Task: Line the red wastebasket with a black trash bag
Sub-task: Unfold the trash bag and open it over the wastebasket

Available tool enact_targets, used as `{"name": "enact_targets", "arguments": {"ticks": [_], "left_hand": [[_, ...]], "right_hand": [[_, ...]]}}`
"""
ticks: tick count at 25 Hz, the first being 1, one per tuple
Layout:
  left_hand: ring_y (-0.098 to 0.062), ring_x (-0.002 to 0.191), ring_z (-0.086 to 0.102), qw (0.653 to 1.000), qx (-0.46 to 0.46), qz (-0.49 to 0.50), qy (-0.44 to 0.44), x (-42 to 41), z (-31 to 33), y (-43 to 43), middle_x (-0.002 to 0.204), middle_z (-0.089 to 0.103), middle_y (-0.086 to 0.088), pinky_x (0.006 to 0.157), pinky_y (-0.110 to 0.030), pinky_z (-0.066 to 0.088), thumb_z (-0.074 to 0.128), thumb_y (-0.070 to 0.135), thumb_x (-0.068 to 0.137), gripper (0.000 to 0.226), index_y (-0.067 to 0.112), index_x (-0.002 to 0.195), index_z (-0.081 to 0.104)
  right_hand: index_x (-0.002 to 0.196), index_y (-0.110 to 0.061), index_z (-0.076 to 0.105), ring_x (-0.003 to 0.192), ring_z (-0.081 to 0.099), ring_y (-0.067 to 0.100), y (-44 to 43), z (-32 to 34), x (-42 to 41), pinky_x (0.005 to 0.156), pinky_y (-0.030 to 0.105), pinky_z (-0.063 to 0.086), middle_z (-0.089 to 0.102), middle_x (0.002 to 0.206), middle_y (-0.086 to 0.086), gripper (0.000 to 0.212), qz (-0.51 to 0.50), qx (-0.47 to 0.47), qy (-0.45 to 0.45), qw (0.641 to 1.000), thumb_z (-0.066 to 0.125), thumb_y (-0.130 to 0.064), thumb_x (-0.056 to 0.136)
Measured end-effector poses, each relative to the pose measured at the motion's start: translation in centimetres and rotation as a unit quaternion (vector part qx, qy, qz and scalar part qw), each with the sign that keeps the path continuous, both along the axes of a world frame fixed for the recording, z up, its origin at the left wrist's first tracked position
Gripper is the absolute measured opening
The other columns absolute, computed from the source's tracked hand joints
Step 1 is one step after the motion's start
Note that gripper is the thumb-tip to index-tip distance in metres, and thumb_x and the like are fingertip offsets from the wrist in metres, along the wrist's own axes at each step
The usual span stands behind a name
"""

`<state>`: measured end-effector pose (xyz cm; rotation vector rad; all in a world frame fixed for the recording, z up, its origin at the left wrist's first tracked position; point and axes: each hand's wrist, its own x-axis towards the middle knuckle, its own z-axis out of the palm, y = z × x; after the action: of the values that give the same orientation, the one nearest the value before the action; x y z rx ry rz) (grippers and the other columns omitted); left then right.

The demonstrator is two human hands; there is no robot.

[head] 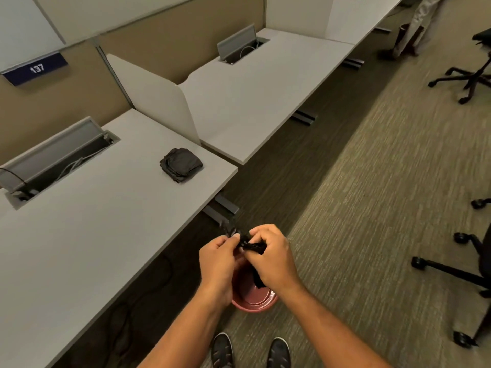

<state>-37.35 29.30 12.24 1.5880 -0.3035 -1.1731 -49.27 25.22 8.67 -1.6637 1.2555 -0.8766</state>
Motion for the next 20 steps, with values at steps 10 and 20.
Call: {"name": "enact_targets", "arguments": {"ticks": [10, 20], "left_hand": [[-0.031, 0.088, 0.073, 0.998, 0.029, -0.047, 0.034, 3.1, -2.5, 2.4, 0.094, 0.077, -0.026, 0.075, -0.038, 0.061, 0.084, 0.026, 0.091, 0.023, 0.005, 0.09, 0.074], [-0.025, 0.084, 0.069, 0.984, 0.098, 0.066, -0.132, 7.3, -4.4, 3.6, 0.094, 0.074, -0.015, 0.069, -0.034, 0.057, 0.073, 0.01, 0.098, 0.006, 0.01, 0.092, 0.073]], "right_hand": [[0.104, -0.023, 0.08, 0.09, 0.076, 0.009, -0.9, 0.2, 0.6, 0.086, 0.032, 0.063, 0.08, 0.094, -0.005, 0.022, 0.089, 0.172, -0.01, 0.981, 0.086, -0.036, 0.087], [0.091, -0.018, 0.075, 0.089, 0.076, 0.029, -3.2, -1.6, -1.1, 0.088, 0.055, 0.063, 0.078, 0.09, 0.008, 0.009, -0.055, 0.169, 0.048, 0.983, 0.072, -0.01, 0.092]]}}
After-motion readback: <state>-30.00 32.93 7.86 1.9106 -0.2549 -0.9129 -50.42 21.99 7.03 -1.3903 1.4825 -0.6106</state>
